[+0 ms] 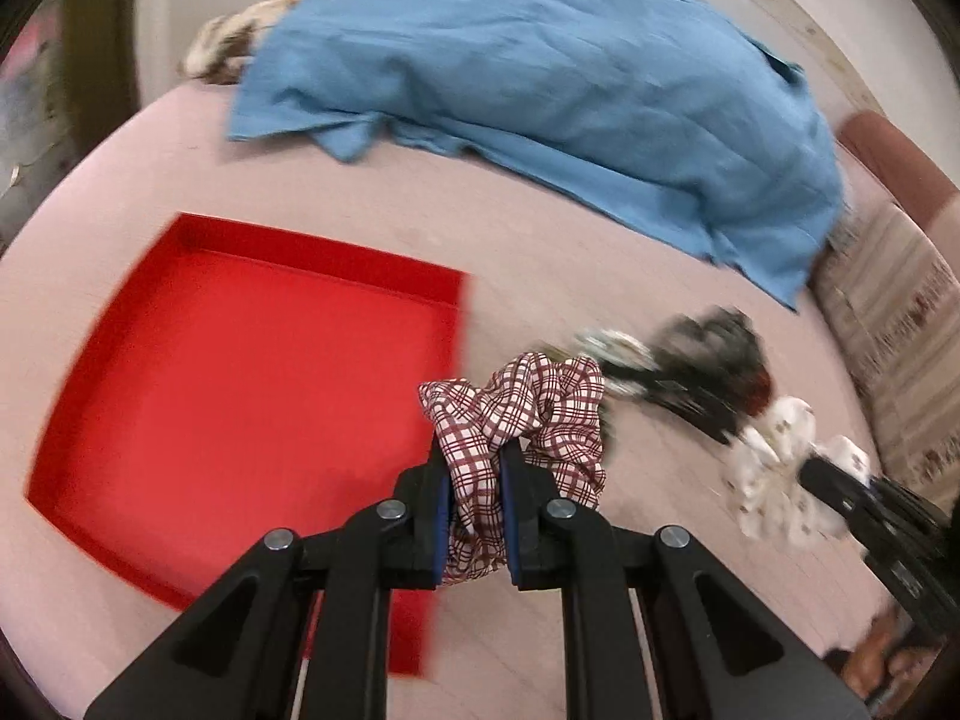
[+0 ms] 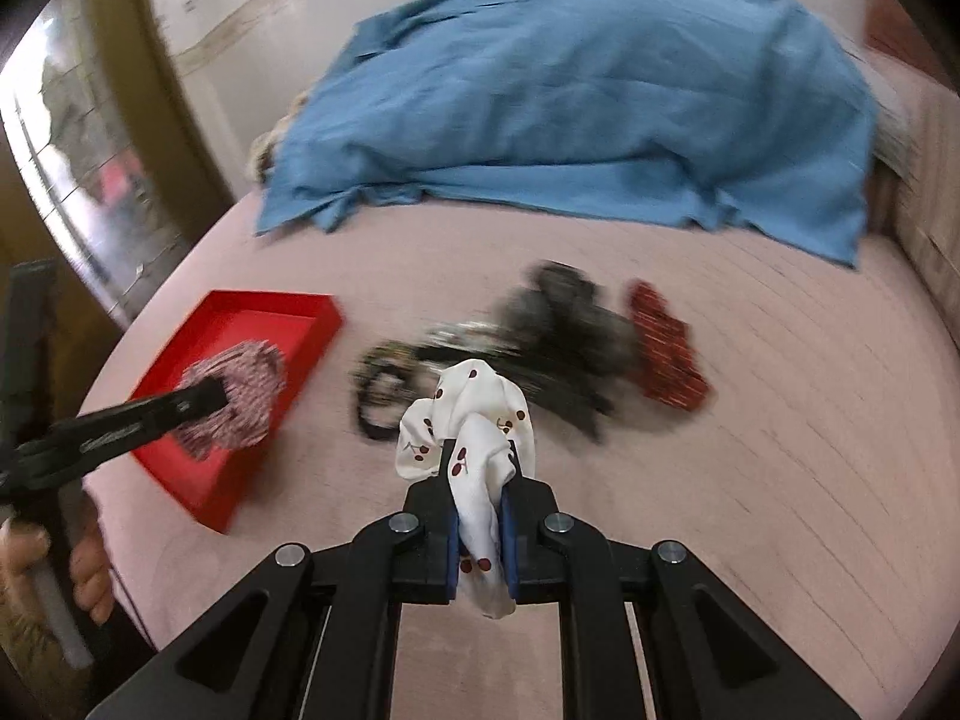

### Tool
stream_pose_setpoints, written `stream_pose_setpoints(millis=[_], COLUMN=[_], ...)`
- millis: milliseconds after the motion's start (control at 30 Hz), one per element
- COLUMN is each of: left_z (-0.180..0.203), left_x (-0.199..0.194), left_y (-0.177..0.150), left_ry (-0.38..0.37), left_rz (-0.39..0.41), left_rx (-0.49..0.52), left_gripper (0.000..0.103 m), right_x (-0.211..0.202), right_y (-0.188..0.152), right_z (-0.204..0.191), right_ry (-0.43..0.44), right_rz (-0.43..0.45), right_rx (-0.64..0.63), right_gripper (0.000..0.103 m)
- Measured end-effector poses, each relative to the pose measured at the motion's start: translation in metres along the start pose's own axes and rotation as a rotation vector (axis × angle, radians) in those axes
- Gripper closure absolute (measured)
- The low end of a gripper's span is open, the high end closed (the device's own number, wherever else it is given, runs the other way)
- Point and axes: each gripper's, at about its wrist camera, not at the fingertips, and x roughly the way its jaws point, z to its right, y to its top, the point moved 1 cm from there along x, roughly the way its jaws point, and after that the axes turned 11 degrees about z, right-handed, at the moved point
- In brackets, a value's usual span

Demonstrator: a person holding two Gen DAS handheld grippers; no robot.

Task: Organize jewelry
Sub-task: 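Carry both scrunchies into the red tray and open both tools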

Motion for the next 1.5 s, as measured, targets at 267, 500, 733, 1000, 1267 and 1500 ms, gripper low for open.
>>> stream_pose_setpoints(millis=[267, 500, 733, 1000, 1267, 1500], left_z=[-0.079, -0.136, -0.166, -0.165, -0.166, -0.162], left_x=[0.034, 0.058, 0.072, 0.070, 0.044, 0.027], left_y=[0.036, 0.058, 0.060, 0.062, 0.070, 0.068], left_ry=[0.114, 0.204, 0.218, 0.203, 0.179, 0.237], left_rz=[0.020, 0.028, 0.019, 0.037, 0.122, 0.174], left_rx=[-0.044, -0.104, -0.173, -0.181, -0.230, -0.212], left_gripper=[0.090, 0.089, 0.088, 0.066, 0.042, 0.041], right_x=[0.060, 0.125, 0.184, 0.215, 0.206, 0.176], right_y=[0.030, 0.050, 0.052, 0.046, 0.051, 0.056], right_z=[-0.080, -0.144, -0.159, -0.162, -0.167, -0.156], right_ry=[0.160, 0.229, 0.245, 0.264, 0.242, 0.232], right_rz=[-0.052, -0.070, -0.130, -0.172, -0.136, -0.110], right_rx=[-0.040, -0.105, -0.042, 0.028, -0.003, -0.012], right_gripper=[0.092, 0.092, 0.091, 0.089, 0.051, 0.051])
